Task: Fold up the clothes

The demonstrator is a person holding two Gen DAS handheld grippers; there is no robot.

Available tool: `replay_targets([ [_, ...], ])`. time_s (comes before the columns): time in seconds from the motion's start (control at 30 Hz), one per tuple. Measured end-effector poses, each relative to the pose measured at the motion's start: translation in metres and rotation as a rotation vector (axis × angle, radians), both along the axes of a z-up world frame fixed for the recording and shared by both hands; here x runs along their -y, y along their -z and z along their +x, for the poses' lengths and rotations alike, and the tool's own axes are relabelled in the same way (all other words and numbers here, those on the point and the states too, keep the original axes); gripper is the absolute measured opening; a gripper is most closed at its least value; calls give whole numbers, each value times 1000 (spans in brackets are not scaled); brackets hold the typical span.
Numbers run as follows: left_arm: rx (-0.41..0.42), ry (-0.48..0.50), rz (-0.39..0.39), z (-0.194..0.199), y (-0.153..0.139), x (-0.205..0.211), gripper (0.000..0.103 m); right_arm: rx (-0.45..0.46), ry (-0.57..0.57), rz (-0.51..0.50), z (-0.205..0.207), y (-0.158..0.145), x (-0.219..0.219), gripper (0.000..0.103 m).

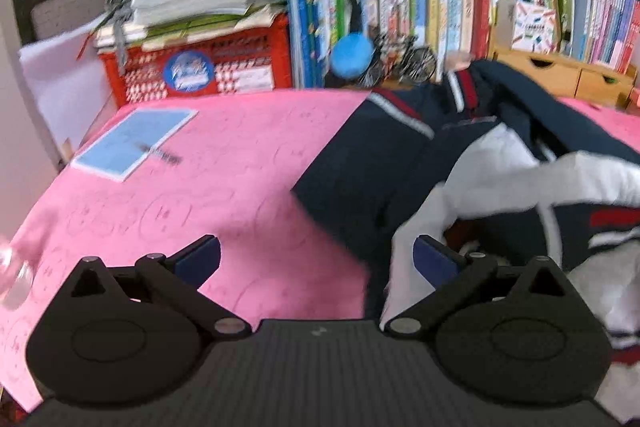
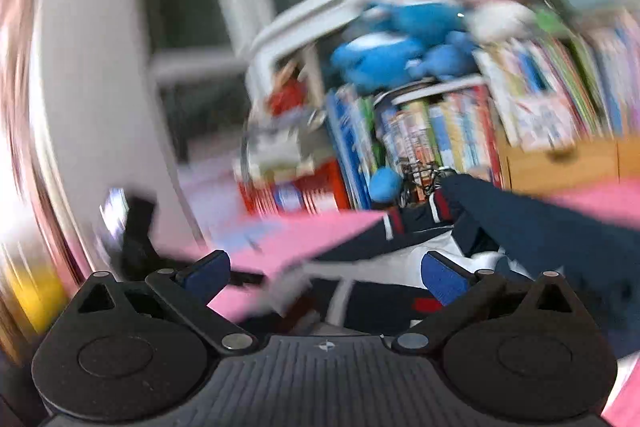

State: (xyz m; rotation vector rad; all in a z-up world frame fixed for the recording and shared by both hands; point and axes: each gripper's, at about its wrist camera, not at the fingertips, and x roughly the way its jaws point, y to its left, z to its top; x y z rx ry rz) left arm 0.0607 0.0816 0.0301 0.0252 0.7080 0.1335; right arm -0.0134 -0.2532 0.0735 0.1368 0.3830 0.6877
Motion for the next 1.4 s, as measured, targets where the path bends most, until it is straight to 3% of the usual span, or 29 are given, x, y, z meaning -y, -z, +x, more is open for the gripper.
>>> replay_targets([
  [0.07, -12, -9, -7, -8, 3, -6, 103, -20, -52, -140, 5, 9, -40, 84],
  [0.13, -23, -12, -12, -15, 6, -10, 103, -170, -131, -209, 22, 34, -81, 58],
  [0.2, -34, -23, 6, -21, 11, -14, 103, -289, -151, -277, 44, 60, -113, 57],
  [0.23, -42, -31, 22, -24, 14, -16, 103, -336, -139, -289, 55, 73, -123, 58],
  [0.3, -58, -55, 65, -28, 18, -20, 103, -334, -132, -263, 57, 78, -131, 57],
  [0.4, -82, -61, 72, -33, 27, -26, 103, -358, -173, -173, 49, 70, -132, 23],
  [0.57, -115, -44, 60, -36, 43, -24, 103, -233, -405, -103, 5, 37, -131, 24],
  [0.67, -123, -38, 65, -38, 45, -24, 103, -137, -468, -199, -19, 33, -134, 40],
  [0.73, -124, -65, 85, -39, 39, -27, 103, -122, -475, -236, -27, 36, -131, 54],
  [0.77, -123, -85, 99, -40, 36, -29, 103, -128, -469, -236, -27, 37, -130, 56],
  [0.83, -71, -124, 90, -47, 16, -33, 103, -135, -451, -243, -28, 41, -134, 61],
  [0.9, 24, -80, 16, -61, -10, -30, 103, -116, -434, -269, -30, 45, -147, 66],
  [1.0, 120, 111, -57, -73, -38, -8, 103, -85, -453, -279, -52, 51, -158, 83],
  [1.07, 122, 199, -9, -71, -39, 12, 103, -67, -473, -285, -59, 52, -164, 85],
  [1.17, 28, 186, 150, -57, -10, 34, 103, -62, -462, -281, -65, 51, -141, 84],
  [1.27, -8, 136, 203, -48, 15, 37, 103, -69, -326, -302, -57, 50, -92, 85],
  [1.4, -36, 120, 107, -41, 24, 33, 103, -32, 119, -460, -17, 43, -44, 83],
])
